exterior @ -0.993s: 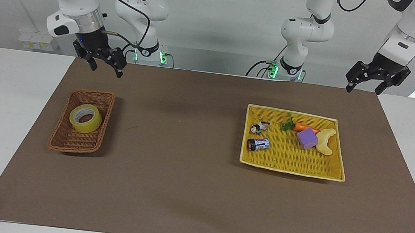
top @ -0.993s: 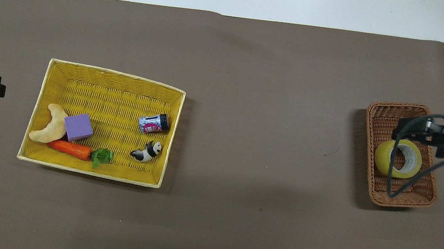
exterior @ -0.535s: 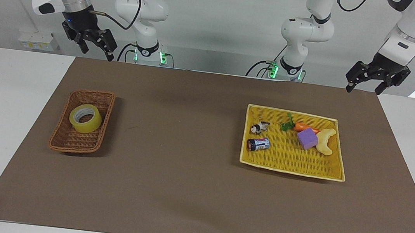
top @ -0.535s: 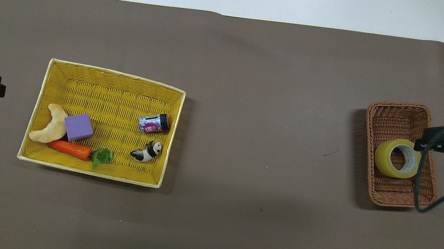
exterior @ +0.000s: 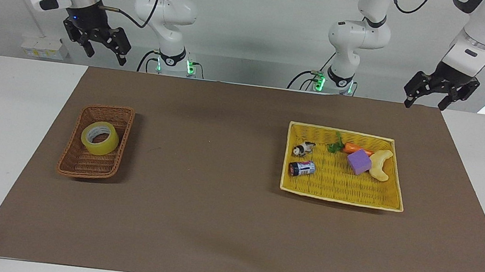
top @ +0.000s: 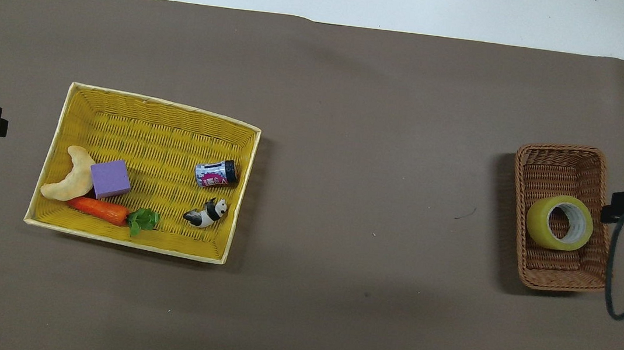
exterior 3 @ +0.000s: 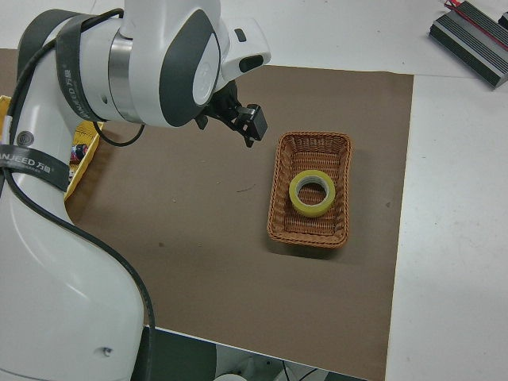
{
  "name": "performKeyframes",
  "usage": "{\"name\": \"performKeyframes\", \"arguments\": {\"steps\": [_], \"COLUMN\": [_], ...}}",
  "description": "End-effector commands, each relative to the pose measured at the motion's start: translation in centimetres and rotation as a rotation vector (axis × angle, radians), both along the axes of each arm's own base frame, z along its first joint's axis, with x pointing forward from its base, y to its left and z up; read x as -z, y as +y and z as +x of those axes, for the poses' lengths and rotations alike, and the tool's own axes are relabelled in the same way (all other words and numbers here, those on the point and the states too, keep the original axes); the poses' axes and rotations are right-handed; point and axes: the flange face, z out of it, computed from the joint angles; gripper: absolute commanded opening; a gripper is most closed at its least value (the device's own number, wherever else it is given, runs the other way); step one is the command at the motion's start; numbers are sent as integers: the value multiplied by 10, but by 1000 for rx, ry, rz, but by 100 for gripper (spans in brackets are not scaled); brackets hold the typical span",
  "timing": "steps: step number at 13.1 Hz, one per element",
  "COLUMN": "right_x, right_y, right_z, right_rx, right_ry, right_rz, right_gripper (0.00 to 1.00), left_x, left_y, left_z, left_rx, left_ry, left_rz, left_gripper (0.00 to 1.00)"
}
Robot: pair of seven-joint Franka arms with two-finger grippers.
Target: Move tape to another basket
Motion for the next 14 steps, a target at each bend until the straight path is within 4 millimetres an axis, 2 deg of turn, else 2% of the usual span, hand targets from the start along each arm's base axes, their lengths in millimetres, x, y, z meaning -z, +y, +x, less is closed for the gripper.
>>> {"name": "performKeyframes", "arguments": {"steps": [1,14], "right_x": [-17,-16], "right_y": [-1,-4], "right_z": [-11,-13], "right_rx": [-27,-72], "right_ry": [-37,-33], "right_rz": [-22,-30], "right_gripper": [100,100], "left_x": [-3,-3], "left_y": [3,2], "left_z": [-6,-6], "left_rx": [-2,-1], "left_ry": [1,2], "left_rz": [-9,-9], "left_gripper": [100,100]}}
